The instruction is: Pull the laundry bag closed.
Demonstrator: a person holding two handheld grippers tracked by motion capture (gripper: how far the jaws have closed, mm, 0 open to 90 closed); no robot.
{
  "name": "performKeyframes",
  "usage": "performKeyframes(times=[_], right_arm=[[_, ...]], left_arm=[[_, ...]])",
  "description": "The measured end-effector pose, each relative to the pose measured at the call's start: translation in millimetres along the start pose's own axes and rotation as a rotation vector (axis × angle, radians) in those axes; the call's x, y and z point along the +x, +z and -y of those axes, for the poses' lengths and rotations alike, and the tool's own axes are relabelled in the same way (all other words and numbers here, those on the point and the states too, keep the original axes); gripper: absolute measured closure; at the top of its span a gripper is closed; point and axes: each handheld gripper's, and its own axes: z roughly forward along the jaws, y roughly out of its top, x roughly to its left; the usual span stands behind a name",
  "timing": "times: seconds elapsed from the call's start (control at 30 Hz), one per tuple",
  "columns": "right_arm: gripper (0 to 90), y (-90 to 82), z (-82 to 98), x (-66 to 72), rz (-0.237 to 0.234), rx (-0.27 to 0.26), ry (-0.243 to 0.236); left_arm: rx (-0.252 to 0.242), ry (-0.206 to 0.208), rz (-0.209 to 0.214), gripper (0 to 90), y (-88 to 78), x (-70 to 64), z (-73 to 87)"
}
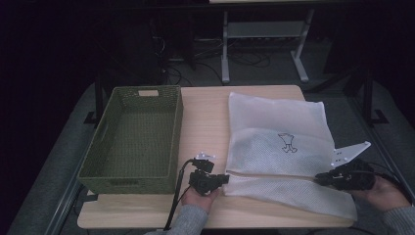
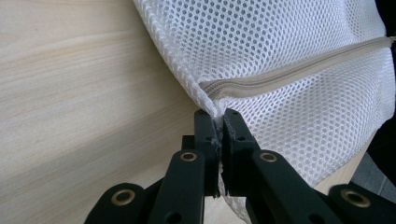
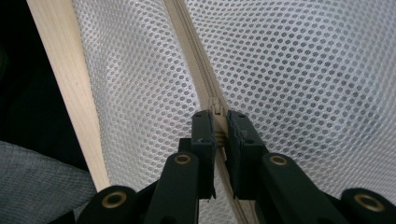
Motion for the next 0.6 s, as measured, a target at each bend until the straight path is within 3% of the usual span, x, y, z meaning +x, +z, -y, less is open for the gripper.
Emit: performKeyframes(times=[0.6], right_arm=[[81.1,-4.4,25.2,-10.0,0.019,0.003,0.048]], left_arm=[[0.006,0.01,-0.008,86.4,-0.4,0.2,0.5]])
